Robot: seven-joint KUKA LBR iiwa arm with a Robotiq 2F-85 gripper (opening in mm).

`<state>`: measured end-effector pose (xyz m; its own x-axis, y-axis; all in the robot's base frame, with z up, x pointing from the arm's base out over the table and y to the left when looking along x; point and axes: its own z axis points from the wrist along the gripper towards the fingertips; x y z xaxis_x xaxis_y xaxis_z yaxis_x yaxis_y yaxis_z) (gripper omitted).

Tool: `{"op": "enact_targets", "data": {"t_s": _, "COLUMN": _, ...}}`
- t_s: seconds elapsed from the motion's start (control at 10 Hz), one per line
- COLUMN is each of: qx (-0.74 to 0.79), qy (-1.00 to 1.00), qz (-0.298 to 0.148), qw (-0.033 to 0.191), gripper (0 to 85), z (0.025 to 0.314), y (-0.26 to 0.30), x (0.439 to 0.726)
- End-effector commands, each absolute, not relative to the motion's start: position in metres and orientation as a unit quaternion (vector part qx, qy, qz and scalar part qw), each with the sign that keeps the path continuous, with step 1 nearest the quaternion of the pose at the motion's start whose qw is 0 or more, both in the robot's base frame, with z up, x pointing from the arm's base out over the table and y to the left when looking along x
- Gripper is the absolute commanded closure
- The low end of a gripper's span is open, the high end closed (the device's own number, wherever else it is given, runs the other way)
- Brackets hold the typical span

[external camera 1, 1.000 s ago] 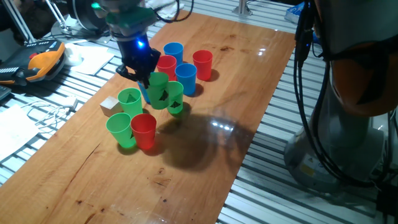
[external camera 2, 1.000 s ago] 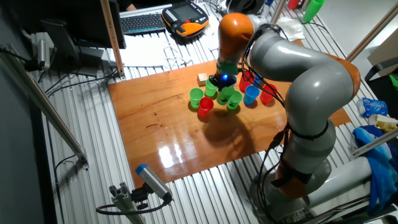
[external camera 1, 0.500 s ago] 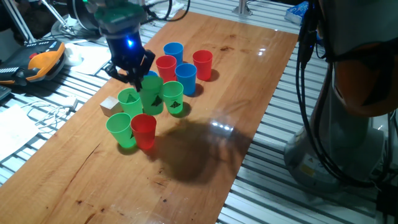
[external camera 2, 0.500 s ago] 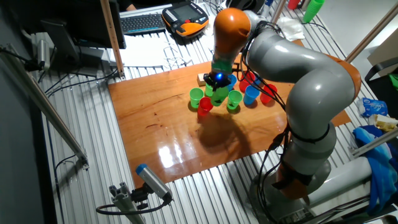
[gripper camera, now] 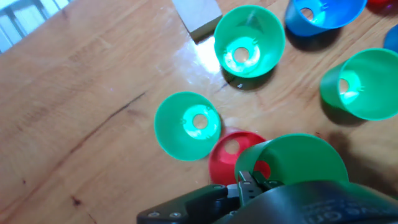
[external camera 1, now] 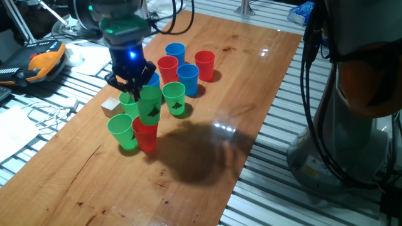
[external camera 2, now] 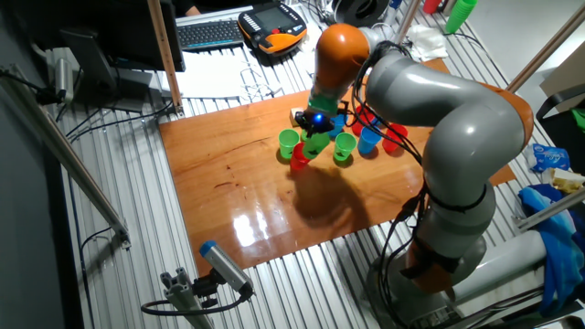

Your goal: Stack the cups

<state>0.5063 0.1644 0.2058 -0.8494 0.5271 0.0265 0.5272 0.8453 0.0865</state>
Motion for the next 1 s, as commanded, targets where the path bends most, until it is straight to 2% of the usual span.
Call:
{"op": "enact_targets", "data": {"t_s": 0.0, "qx": -0.277, "qy": -0.960, "qz": -0.046, "qw": -0.004, "gripper": 85.0, "z": 0.202, "y": 0.166, "x": 0.507}}
{"op": "enact_targets", "data": {"t_s": 0.7, "qx": -0.328, "qy": -0.942, "qz": -0.057, "qw": -0.050, "gripper": 85.0, "z": 0.175, "y": 0.188, "x": 0.507}}
{"op": "enact_targets", "data": {"t_s": 0.8, "qx": -0.331, "qy": -0.940, "qz": -0.057, "qw": -0.056, "gripper": 68.0, "z": 0.172, "y": 0.189, "x": 0.509}}
{"op": "enact_targets", "data": {"t_s": 0.9, "qx": -0.335, "qy": -0.939, "qz": -0.056, "qw": -0.062, "gripper": 68.0, "z": 0.169, "y": 0.191, "x": 0.509}}
